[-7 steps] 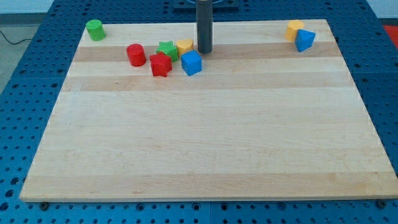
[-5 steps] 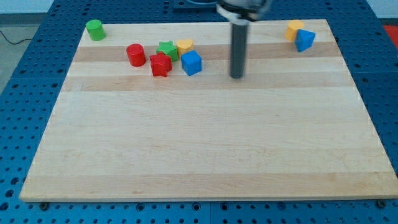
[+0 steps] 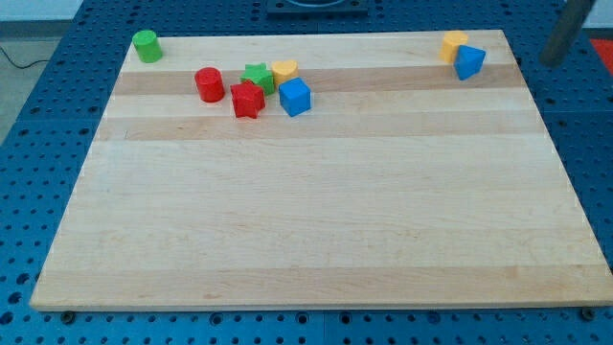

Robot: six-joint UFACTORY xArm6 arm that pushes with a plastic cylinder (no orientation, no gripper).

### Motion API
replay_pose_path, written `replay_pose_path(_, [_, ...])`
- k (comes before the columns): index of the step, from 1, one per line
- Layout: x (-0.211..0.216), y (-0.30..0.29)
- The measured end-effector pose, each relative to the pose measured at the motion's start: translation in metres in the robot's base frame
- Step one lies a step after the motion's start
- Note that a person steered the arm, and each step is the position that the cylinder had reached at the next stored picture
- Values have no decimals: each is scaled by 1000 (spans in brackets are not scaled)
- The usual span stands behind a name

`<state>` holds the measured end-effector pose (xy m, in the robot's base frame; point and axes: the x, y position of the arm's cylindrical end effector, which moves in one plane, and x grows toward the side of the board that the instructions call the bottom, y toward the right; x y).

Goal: Move the yellow hexagon parallel to the top right of the yellow heart

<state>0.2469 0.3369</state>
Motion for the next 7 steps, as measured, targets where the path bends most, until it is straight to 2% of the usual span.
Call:
replay_pose_path(1, [-16,-32])
replay_pose_path(4, [-16,-212])
replay_pose_path(5, [-16,-246])
replay_pose_path(7, [-4,-211])
